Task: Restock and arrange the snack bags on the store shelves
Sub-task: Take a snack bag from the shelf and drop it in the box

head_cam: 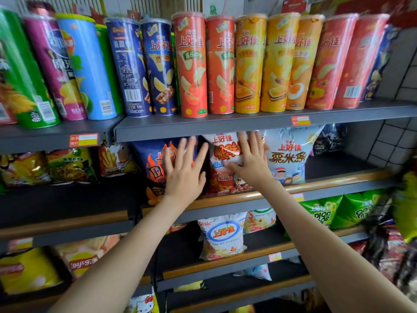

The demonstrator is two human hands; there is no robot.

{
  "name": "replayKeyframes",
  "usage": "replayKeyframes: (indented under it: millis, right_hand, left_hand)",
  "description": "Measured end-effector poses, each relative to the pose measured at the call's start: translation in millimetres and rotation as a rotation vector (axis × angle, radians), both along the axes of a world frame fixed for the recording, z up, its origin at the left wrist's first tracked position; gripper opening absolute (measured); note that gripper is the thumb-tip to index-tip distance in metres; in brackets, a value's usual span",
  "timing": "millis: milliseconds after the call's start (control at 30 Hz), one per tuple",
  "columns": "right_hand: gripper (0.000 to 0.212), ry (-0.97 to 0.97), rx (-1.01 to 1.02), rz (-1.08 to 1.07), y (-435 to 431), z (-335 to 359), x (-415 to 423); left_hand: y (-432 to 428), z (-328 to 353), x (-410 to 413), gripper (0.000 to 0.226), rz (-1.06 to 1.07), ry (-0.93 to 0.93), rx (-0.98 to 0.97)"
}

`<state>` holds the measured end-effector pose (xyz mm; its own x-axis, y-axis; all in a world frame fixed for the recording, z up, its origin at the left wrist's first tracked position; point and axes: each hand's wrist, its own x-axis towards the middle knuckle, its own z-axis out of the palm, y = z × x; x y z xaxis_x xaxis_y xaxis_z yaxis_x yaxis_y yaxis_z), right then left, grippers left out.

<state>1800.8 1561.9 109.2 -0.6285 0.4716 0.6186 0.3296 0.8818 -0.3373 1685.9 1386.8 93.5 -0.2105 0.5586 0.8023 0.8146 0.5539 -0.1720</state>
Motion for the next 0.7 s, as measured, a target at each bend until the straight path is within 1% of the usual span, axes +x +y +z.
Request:
replayKeyframes:
  millis: [67,133,200,233,333,400,500,600,700]
  right_hand:
    - [0.100,0.111,-0.084,-0.094,-9.1,-3.5,-3.0]
    - [0.106,0.219,-0.192,-0.205,-22.8,-12.3,-5.6]
    - [0.109,0.298,-0.305,-0.165,-33.3,-24.2,-8.6]
    - [0.112,0.310,-0.312,-0.121,-36.1,-30.8,-10.6]
    - [0.116,0.295,-0.255,-0.073,-37.9,-39.3,-14.8]
    - [0.110,0.311,-0.232,-0.084,-37.6,-33.4,-16.5]
    - [0.100,0.279,-0.190,-0.128,-35.7,-20.4,-11.7]
    - [0.093,0.269,-0.188,-0.114,-28.5,-6.4,-6.0]
    - [0.094,0.208,-0.203,-0.117,-26.7,1.7,-3.3]
  left_hand:
    - [-6.7,-8.4,-1.0,0.089,0.113,-0.156,0.160]
    - [-12.6,-15.9,-3.6,0.096,0.172,-0.313,0.258]
    - [-18.0,-21.4,-5.2,0.103,0.170,-0.424,0.305]
    - [-19.9,-23.7,-5.7,0.106,0.158,-0.457,0.317]
    - [-23.3,-28.0,-7.6,0.111,0.115,-0.460,0.306]
    - [-23.4,-27.1,-9.0,0.112,0.115,-0.437,0.300]
    - [-21.1,-25.1,-8.6,0.113,0.115,-0.434,0.295]
    - [-19.1,-24.7,-8.8,0.111,0.102,-0.420,0.295]
    - [-18.2,-22.9,-9.4,0.108,0.092,-0.450,0.319]
